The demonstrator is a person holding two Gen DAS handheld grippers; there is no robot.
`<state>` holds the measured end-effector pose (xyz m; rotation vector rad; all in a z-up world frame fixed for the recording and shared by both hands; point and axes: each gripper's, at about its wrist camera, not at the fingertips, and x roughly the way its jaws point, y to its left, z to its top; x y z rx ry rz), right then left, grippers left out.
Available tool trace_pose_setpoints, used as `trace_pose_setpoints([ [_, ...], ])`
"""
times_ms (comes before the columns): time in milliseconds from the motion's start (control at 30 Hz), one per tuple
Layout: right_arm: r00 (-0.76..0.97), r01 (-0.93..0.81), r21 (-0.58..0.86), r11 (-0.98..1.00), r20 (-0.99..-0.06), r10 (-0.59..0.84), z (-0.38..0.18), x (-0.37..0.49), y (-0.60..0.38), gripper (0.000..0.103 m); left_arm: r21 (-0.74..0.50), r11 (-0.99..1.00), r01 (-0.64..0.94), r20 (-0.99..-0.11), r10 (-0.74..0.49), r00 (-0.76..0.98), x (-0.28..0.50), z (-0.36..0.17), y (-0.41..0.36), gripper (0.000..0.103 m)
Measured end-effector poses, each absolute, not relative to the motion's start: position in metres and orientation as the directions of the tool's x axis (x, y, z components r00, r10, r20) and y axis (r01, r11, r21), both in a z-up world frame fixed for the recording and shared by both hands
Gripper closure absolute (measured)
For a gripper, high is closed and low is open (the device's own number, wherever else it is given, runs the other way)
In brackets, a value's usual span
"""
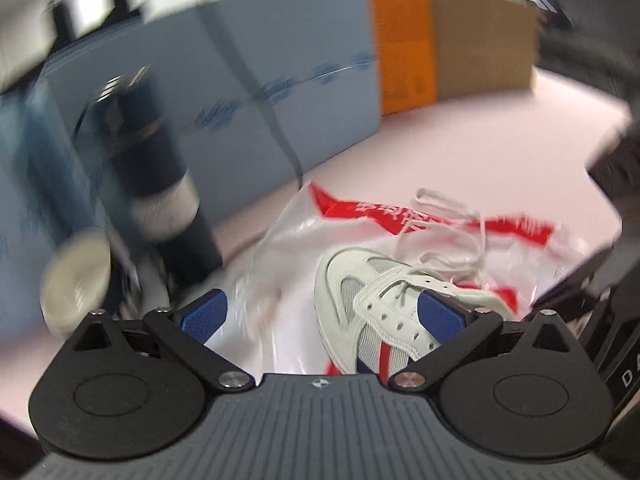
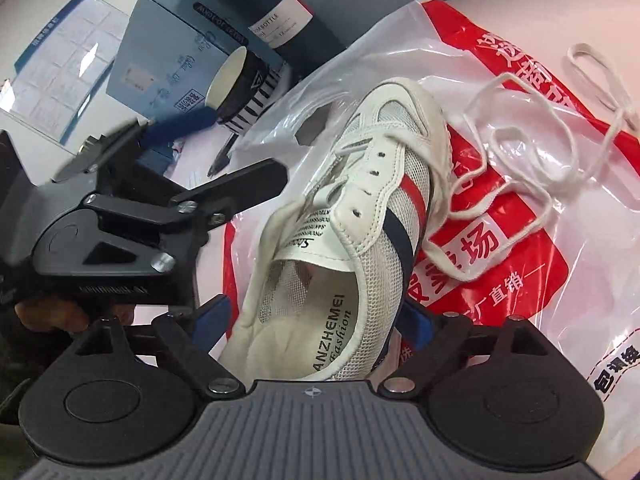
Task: Lace up shoes with both hands
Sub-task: 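Set the sneaker down on the bag and open the right tool, then grasp the sneaker side with the left tool while the right tool grips the eyelet flap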
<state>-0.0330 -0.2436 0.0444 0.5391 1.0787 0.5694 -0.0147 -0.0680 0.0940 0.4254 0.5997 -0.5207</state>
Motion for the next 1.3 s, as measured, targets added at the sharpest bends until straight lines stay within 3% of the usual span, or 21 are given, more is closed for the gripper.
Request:
trace_pose_setpoints([
  [67,0.363,-0.166,0.650,0.741,-0.659,0.659,0.041,-0.027,-0.239,0.016,0.337,0.730,0.594,-0.607,-0.313,0.730,-0.019,0.090,-0.084,0.025],
  [200,0.410,-0.163,0.626,0.763,-0.660,0.630,0.046,-0.030,-0.245,0.016,0.448,0.656,0.607,-0.618,-0.264,0.741,-0.014,0.085,-0.100,0.043],
  [400,0.482,-0.157,0.573,0.804,-0.666,0.569,0.057,-0.039,-0.257,0.016,0.474,0.551,0.687,-0.651,-0.305,0.695,-0.016,0.090,-0.106,0.046],
  [633,0.513,-0.272,0.365,0.890,-0.728,0.455,0.074,-0.047,-0.245,0.013,0.518,0.365,0.774,-0.710,-0.320,0.627,-0.021,0.083,-0.125,0.049],
  [700,0.511,-0.285,0.363,0.887,-0.725,0.461,0.073,-0.049,-0.244,0.013,0.549,0.319,0.772,-0.712,-0.304,0.633,-0.023,0.078,-0.132,0.053],
  [767,0.506,-0.283,0.379,0.881,-0.721,0.473,0.070,-0.049,-0.245,0.013,0.559,0.313,0.768,-0.720,-0.276,0.636,-0.021,0.073,-0.137,0.063],
  [1000,0.523,-0.240,0.398,0.885,-0.715,0.464,0.065,-0.049,-0.251,0.013,0.562,0.322,0.762,-0.723,-0.256,0.641,-0.023,0.059,-0.139,0.071],
  [1100,0.536,-0.234,0.392,0.890,-0.712,0.454,0.065,-0.050,-0.253,0.013,0.530,0.346,0.774,-0.736,-0.266,0.623,-0.025,0.057,-0.138,0.090],
  [1300,0.556,-0.242,0.382,0.892,-0.699,0.450,0.067,-0.052,-0.255,0.010,0.509,0.423,0.750,-0.708,-0.289,0.644,-0.028,0.059,-0.133,0.101],
])
